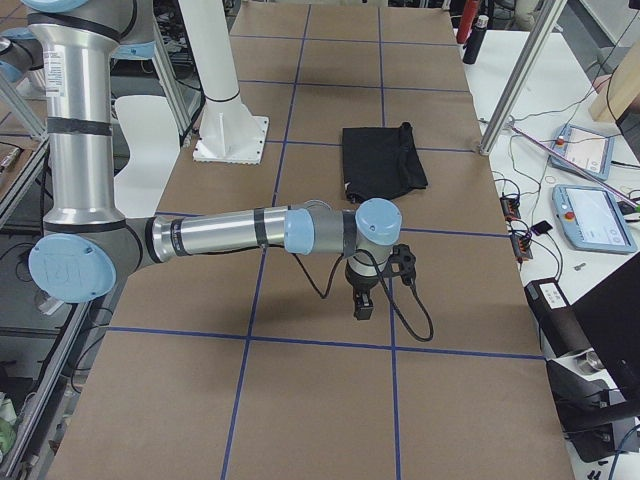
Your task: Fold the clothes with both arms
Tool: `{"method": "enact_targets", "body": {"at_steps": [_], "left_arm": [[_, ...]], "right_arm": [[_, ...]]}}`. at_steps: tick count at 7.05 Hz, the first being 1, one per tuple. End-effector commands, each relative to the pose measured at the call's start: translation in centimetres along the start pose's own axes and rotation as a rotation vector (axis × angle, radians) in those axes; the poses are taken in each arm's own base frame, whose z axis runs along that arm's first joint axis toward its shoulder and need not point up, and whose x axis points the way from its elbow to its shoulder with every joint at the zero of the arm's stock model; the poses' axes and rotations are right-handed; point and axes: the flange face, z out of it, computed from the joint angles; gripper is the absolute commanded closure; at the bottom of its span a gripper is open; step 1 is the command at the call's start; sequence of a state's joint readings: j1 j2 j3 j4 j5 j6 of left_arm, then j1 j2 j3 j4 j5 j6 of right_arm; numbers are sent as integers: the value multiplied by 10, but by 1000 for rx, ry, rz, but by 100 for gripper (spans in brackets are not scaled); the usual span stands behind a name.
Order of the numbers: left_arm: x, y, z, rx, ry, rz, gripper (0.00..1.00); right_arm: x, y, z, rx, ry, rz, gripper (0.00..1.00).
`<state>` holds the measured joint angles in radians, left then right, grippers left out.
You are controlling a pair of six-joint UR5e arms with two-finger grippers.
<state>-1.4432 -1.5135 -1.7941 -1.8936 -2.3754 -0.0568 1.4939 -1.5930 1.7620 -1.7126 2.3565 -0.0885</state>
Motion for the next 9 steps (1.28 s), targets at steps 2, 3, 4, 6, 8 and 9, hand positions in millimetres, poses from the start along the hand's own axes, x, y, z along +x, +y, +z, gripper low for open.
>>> {"method": "enact_targets", "body": {"at_steps": [2, 3, 4, 6, 8, 9], "left_arm": [[2, -4, -1, 3, 2, 6, 0], [3, -6, -1, 5, 2, 12, 0], [6, -8, -3, 8, 3, 17, 0], [11, -7, 11, -18, 16, 24, 0], [16, -8, 10, -19, 19, 27, 0], [17, -9, 9, -13, 19, 34, 0]], "right_arm": [[-9, -3, -5, 7, -1, -19, 0], [-10, -3, -4, 4, -1, -20, 0], [-8, -2, -2, 0, -3, -16, 0], [-7, 1, 0, -5, -11, -12, 0], [-9, 1, 1, -7, -10, -16, 0], [-11, 1, -1, -2, -11, -21, 0]]}}
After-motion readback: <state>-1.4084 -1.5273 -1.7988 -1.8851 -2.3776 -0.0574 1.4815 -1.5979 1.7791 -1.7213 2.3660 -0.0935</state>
